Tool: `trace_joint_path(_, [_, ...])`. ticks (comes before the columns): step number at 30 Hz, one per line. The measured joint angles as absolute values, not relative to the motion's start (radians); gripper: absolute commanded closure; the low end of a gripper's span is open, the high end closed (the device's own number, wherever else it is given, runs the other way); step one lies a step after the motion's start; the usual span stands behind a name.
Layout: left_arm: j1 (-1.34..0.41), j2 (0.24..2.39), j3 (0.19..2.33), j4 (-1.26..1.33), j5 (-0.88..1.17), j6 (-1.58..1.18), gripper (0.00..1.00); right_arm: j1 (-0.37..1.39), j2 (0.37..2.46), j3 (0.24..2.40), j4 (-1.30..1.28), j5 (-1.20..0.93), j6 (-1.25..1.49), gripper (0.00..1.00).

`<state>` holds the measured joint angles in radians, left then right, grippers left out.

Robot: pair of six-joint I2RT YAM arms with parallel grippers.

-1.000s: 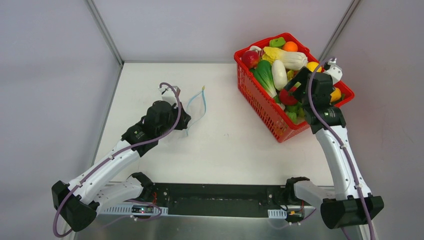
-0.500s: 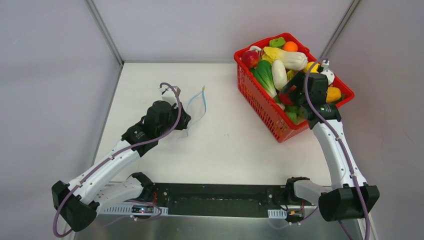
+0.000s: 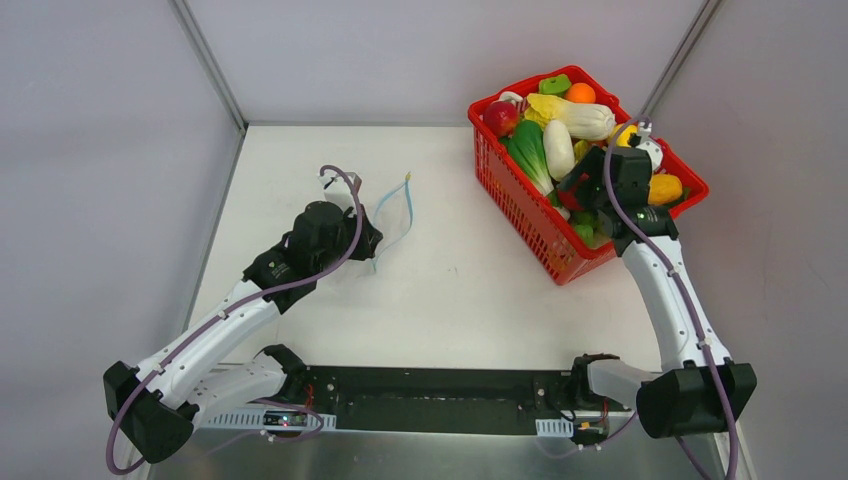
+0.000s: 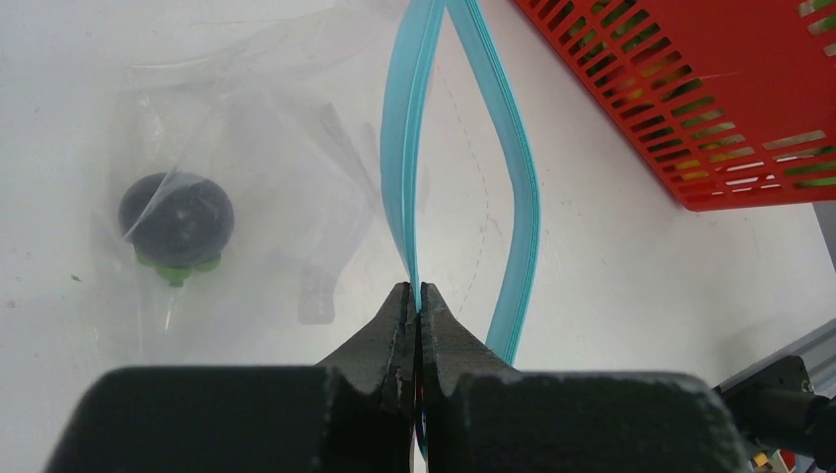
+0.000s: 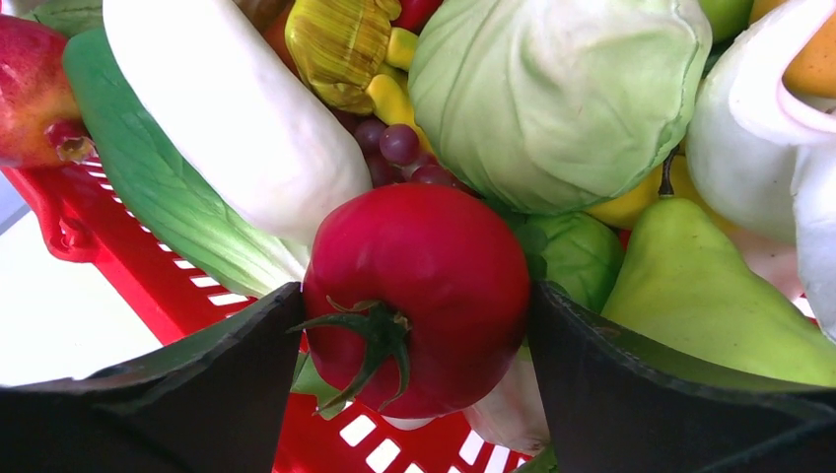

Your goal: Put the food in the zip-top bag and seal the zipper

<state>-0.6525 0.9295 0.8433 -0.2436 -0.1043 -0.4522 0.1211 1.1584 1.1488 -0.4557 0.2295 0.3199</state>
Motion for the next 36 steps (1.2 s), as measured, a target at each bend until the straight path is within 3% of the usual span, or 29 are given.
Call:
trace_joint_path(6, [-0.653, 0.929, 0.843, -0.244, -0.104, -0.452, 1.0, 0.121, 1.158, 1.146, -0.447, 0.221, 0.314, 0.38])
trace_joint_path(23, [-0.653, 0.934, 0.843, -0.244, -0.09, -0.443, 1.0, 0.121, 0.998, 1.093, -0.35, 0.109, 0.337, 0.43])
trace_joint_path(36, [-0.653, 0.934, 0.843, -0.243, -0.087, -0.431, 1.0, 0.166, 0.968, 1.065, -0.123, -0.389, 0.482, 0.44])
